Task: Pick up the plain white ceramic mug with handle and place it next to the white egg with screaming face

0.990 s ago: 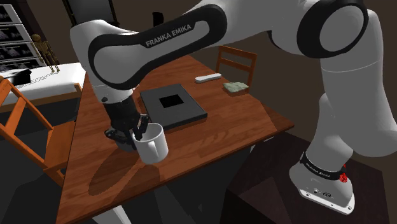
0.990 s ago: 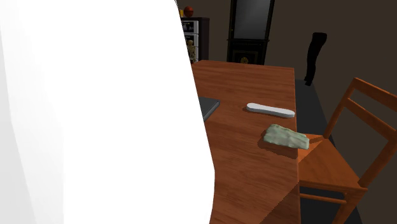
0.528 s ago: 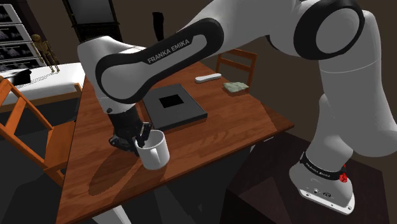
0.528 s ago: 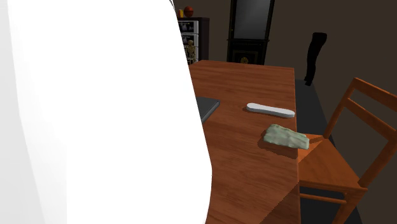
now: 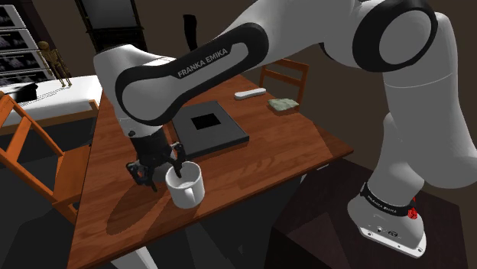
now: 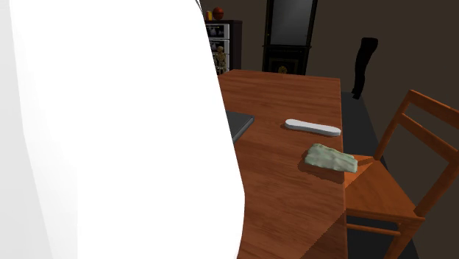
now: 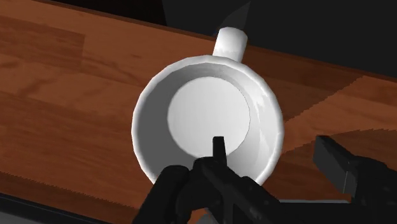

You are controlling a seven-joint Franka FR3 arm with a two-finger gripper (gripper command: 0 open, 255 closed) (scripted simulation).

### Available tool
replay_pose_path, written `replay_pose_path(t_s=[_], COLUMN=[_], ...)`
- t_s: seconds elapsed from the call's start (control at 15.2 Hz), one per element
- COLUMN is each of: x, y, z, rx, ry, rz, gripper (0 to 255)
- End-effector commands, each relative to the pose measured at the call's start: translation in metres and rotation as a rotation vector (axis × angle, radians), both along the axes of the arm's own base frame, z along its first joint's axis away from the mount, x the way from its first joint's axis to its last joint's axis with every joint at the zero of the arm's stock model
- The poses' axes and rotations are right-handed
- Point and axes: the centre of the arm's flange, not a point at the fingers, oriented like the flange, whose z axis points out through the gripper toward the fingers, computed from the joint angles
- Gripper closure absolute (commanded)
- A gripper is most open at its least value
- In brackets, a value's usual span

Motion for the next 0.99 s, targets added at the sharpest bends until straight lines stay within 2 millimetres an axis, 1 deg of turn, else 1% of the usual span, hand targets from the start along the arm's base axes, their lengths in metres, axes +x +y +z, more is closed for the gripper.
replay_pose_path(t_s=[0.0,0.2,0.4,0.46,0.92], x=[0.0,0.0,0.007,0.008,0.008], y=[0.0,0.0,-0.001,-0.001,-0.001], z=[0.0,0.0,0.039,0.049,0.049], rx=[0.0,0.0,0.0,0.0,0.0], ry=[0.0,0.0,0.0,0.0,0.0], rz=[0.0,0.0,0.0,0.0,0.0], gripper=[0,0,0,0,0])
